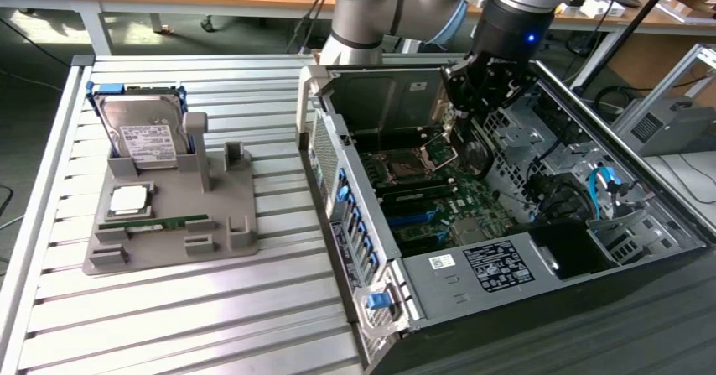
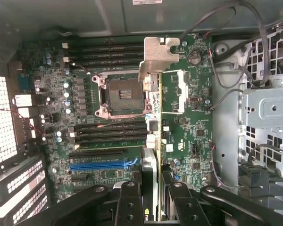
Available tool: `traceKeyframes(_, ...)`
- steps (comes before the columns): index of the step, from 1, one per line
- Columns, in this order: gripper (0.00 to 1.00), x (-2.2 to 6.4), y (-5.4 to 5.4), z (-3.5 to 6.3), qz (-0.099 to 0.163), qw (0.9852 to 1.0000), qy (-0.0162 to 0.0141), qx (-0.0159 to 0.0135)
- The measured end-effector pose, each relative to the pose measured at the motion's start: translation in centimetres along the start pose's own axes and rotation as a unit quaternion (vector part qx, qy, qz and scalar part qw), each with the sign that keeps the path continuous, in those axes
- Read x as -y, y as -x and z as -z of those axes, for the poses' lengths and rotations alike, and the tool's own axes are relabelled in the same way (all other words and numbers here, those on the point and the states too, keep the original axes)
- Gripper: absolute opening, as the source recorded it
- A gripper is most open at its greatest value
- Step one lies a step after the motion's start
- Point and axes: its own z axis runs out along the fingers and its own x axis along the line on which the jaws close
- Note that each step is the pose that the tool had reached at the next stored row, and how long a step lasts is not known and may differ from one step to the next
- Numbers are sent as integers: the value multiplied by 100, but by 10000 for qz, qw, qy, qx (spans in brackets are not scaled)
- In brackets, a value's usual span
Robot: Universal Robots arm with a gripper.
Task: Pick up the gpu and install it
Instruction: 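Pick up the gpu and move the gpu toward the slot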
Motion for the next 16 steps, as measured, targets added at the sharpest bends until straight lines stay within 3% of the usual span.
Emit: traceKeyframes(16,27,-6,-3,-94,1,10000,-35,2)
